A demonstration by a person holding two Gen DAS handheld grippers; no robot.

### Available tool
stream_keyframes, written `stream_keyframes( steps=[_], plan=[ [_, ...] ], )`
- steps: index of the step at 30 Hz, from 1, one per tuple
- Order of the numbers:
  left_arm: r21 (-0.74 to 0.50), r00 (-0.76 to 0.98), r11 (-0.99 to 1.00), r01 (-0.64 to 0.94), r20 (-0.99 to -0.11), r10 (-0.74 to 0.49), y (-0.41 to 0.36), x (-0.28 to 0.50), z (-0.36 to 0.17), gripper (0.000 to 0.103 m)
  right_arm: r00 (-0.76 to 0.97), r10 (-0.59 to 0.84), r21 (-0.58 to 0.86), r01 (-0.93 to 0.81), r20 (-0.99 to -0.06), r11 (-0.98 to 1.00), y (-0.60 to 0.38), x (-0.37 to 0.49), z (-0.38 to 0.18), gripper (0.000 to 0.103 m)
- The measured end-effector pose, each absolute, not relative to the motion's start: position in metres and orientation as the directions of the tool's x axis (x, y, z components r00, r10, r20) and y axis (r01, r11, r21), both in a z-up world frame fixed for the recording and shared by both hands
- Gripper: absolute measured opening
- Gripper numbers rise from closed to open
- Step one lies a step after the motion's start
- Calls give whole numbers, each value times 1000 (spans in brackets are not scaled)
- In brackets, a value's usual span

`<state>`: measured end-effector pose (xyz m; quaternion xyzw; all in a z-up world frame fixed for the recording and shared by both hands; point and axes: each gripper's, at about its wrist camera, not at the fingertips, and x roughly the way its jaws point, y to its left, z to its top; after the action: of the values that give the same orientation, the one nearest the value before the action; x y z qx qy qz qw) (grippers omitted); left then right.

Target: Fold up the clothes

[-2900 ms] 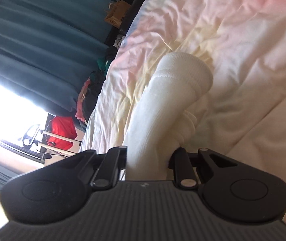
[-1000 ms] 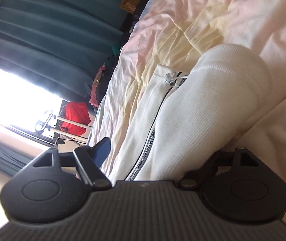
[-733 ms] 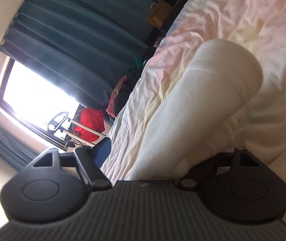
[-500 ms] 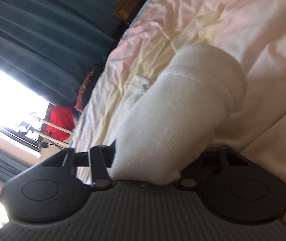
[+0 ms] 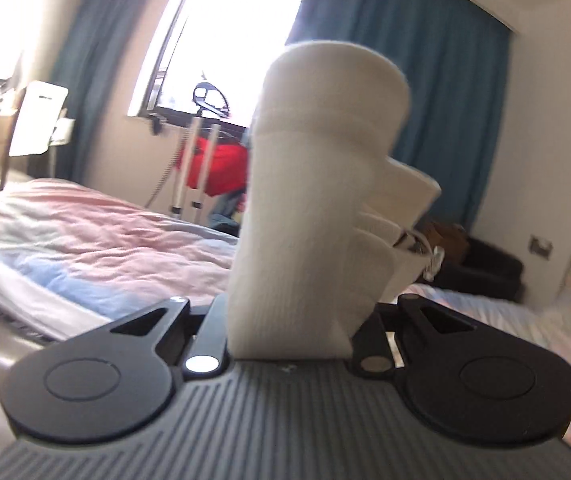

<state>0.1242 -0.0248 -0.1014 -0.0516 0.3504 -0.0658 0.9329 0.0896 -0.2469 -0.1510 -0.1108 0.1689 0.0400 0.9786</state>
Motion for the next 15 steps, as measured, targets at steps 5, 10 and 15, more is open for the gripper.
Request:
stream_keyframes(
  steps=[5, 10, 15],
  plan=[
    [-290, 783, 957, -2, -596, -179, 20, 111, -76, 95, 931, 38, -452, -212, -364, 867, -179, 91, -146, 21],
    [-389, 810, 919, -63, -557, -181, 56, 100, -58, 95, 928, 13, -664, -276, -373, 695, -135, 84, -186, 20],
    [-430, 841, 901, -47, -504, -196, 66, 98, -42, 95, 937, 77, -562, -268, -340, 783, -142, 84, -147, 20]
  ],
)
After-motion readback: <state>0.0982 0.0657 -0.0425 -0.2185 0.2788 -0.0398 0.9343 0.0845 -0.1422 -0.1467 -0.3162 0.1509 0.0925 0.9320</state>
